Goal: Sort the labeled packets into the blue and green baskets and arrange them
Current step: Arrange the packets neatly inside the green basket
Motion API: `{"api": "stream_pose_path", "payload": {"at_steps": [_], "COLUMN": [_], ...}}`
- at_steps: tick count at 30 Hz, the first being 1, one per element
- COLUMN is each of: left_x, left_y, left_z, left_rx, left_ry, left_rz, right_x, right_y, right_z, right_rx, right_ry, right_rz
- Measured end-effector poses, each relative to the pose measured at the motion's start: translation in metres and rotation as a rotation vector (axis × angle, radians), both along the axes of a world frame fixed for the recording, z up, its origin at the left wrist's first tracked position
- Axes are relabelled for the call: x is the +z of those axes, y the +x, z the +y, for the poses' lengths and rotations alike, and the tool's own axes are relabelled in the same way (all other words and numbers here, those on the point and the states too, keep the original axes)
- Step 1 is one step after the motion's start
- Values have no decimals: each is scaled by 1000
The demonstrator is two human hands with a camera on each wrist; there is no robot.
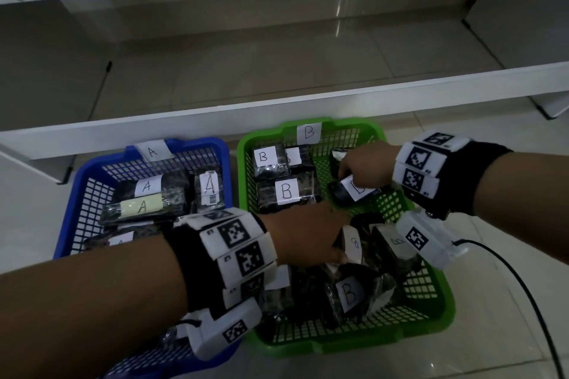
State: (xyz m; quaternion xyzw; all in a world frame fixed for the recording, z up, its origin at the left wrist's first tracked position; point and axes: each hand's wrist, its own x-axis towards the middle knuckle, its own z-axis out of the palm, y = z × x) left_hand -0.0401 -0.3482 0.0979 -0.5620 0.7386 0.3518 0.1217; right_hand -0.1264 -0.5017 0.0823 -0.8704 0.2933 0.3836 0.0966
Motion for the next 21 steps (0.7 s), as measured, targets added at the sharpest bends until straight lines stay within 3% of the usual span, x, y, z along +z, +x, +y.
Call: {"api": "stream_pose_path", "payload": {"at_steps": [6, 14, 18, 21], "left_x": [0, -2, -14, -21], "left_y": [-8, -22, -29, -29], "left_z": [20, 53, 68, 69], "left_rx": [3, 251, 202, 284], "left_ry": [-132, -45, -138, -73], "left_rz": [-16, 237, 124, 195], "right_x": [-4, 8, 34, 43], "right_y": [8, 6, 11, 15], "right_z": [-1, 5, 1, -1], "right_rx": [56, 4, -68, -92], "right_ry": [-21, 92, 117, 75], "right_rz": [49, 37, -12, -38]}}
